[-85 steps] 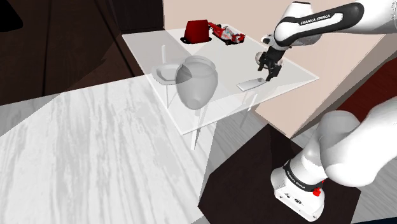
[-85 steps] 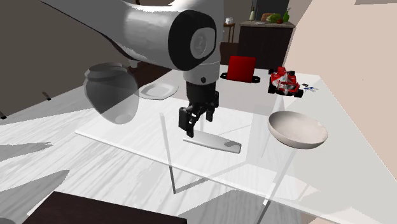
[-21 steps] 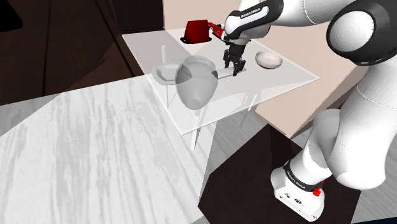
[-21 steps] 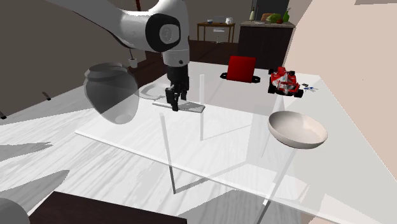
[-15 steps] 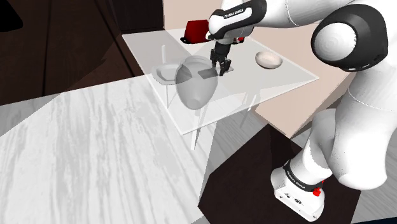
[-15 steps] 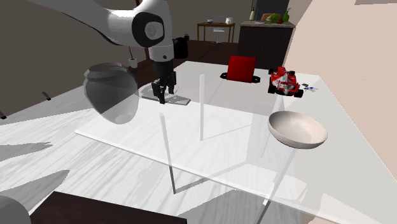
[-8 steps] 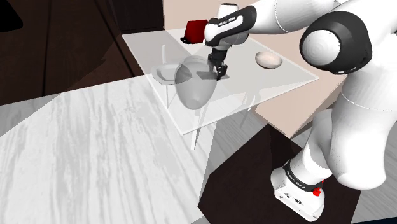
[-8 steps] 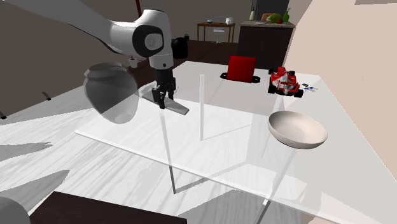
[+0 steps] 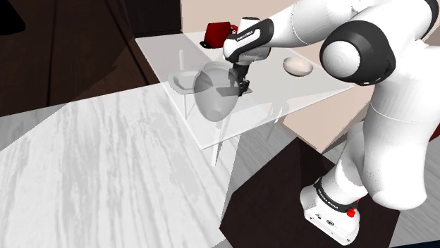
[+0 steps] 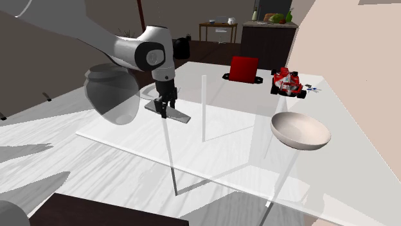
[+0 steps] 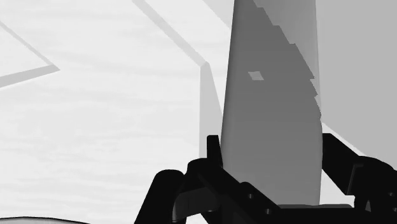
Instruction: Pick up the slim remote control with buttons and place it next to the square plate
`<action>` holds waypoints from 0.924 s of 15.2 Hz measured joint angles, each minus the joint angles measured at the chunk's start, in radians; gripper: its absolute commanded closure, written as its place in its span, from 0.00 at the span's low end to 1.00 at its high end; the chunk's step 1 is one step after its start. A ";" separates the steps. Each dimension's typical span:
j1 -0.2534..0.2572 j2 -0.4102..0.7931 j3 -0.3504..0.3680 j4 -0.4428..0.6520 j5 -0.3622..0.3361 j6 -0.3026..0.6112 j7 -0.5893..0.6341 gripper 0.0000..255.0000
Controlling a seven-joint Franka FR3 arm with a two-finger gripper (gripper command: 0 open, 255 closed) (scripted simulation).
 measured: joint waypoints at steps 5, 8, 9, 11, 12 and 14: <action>-0.006 0.006 0.004 0.001 0.013 0.011 -0.006 1.00; -0.004 0.005 0.003 0.000 0.014 0.012 -0.007 0.00; -0.004 0.004 0.002 -0.002 0.014 0.014 -0.007 0.00; -0.003 0.003 0.002 -0.004 0.015 0.017 -0.007 0.00; -0.002 0.002 0.001 -0.005 0.016 0.018 -0.007 0.00; -0.003 0.004 0.001 -0.003 0.014 0.014 -0.008 0.00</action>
